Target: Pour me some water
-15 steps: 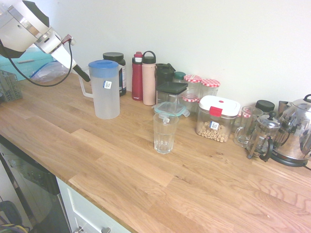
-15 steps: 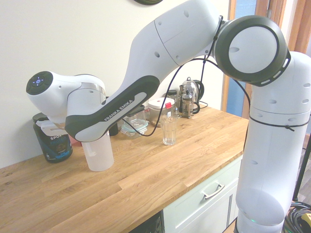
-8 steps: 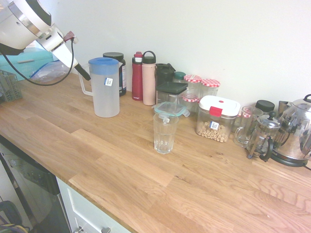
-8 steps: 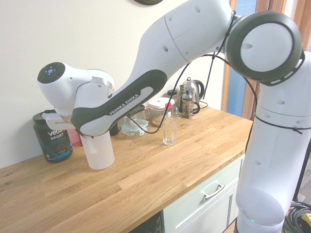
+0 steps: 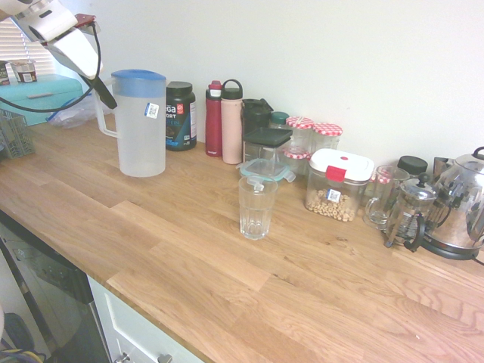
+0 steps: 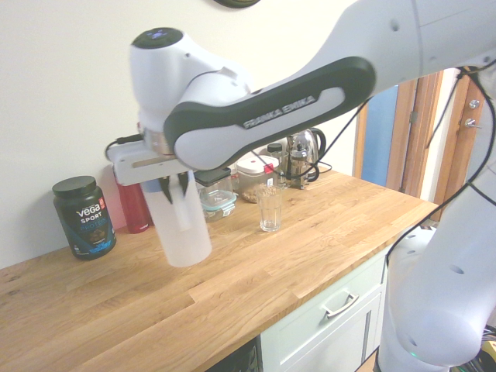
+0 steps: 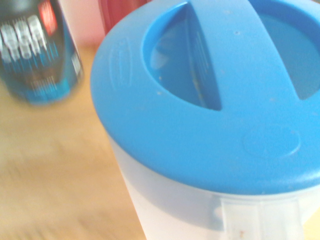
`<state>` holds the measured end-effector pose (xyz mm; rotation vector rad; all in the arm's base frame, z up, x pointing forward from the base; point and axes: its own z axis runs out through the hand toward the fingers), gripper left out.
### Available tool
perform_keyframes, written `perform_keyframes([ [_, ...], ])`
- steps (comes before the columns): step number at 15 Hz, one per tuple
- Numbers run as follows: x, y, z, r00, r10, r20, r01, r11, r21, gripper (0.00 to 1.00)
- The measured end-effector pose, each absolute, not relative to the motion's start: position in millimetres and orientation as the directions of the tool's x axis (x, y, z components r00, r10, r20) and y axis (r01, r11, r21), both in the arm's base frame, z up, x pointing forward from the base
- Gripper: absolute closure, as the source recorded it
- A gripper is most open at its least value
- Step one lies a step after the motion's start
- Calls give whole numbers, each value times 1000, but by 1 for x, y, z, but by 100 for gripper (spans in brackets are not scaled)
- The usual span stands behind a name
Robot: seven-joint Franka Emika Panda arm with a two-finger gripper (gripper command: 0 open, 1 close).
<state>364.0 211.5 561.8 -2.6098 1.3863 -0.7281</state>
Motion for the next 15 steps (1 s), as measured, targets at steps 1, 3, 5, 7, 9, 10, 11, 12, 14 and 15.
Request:
perform_keyframes([
  [1, 356, 192, 567, 527, -771, 358, -737, -624, -258, 100],
  [3, 338, 147, 577, 631, -694, 346, -680, -710, -183, 100],
  [5, 321, 102, 585, 720, -613, 324, -604, -784, -142, 100],
  [7, 307, 60, 594, 796, -527, 297, -513, -849, -128, 100],
  [9, 299, 18, 596, 861, -437, 259, -418, -899, -128, 100],
  [10, 295, -2, 596, 890, -390, 238, -366, -920, -137, 100],
  [11, 290, -20, 595, 914, -339, 222, -313, -939, -146, 100],
  [12, 286, -37, 594, 933, -293, 207, -263, -951, -162, 100],
  [14, 277, -68, 589, 956, -231, 180, -196, -962, -190, 100],
  [15, 268, -85, 588, 962, -214, 169, -180, -964, -198, 100],
])
